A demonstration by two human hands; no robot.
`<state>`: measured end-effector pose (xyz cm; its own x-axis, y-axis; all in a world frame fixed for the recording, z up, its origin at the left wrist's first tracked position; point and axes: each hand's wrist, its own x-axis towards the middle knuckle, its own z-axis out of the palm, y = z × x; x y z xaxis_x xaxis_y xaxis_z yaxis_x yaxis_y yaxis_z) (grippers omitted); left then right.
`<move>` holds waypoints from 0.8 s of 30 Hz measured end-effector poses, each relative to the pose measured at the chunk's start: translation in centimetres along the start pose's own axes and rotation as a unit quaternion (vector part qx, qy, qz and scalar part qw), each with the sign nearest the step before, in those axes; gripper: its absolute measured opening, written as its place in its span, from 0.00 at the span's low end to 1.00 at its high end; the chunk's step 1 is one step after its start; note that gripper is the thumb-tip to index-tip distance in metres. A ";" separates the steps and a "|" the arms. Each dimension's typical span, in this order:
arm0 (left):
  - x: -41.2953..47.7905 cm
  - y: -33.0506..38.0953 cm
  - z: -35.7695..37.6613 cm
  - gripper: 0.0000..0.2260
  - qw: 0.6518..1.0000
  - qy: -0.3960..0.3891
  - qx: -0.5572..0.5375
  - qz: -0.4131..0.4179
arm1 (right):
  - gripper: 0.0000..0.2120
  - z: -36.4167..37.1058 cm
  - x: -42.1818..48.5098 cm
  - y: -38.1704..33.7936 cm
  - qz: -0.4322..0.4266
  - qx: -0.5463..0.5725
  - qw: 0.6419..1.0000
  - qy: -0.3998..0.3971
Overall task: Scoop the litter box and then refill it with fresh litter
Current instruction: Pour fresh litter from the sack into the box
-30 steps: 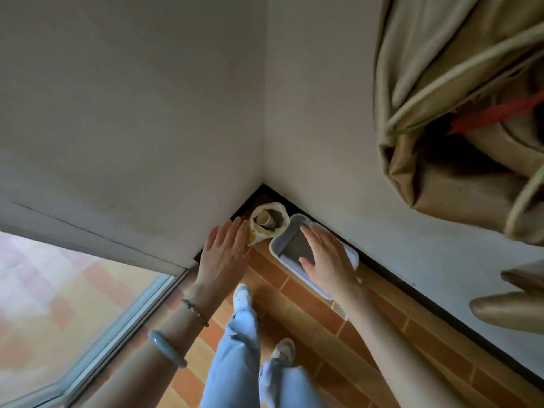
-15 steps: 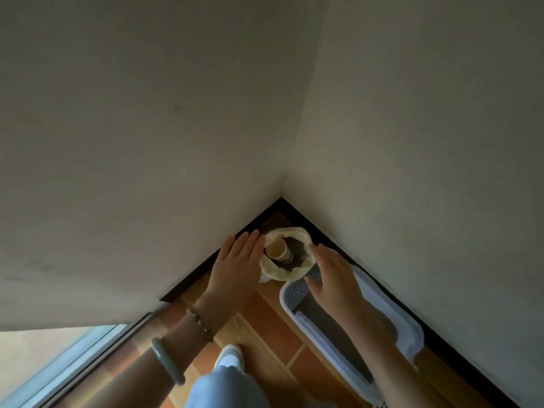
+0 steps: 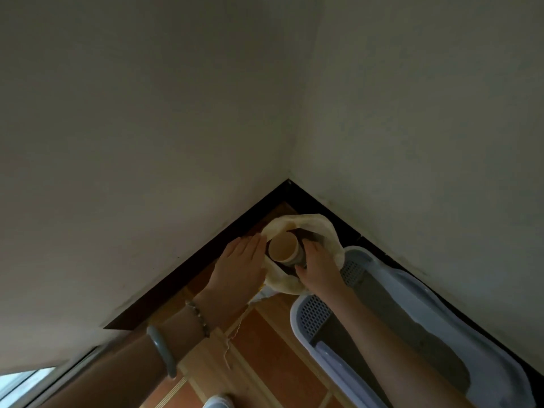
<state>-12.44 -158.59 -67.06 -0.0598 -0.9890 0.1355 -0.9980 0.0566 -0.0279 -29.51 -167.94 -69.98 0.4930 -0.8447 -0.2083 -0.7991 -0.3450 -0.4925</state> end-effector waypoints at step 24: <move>2.7 -0.4 3.7 0.19 0.977 0.022 -0.184 -0.102 | 0.32 3.6 3.1 1.3 -0.019 -0.157 0.975 0.154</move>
<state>-12.14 -161.80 -70.30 0.1487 -0.9784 0.1434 -0.9287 -0.0883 0.3603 -27.74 -169.52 -74.29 0.4368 -0.8948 0.0928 -0.8718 -0.4465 -0.2018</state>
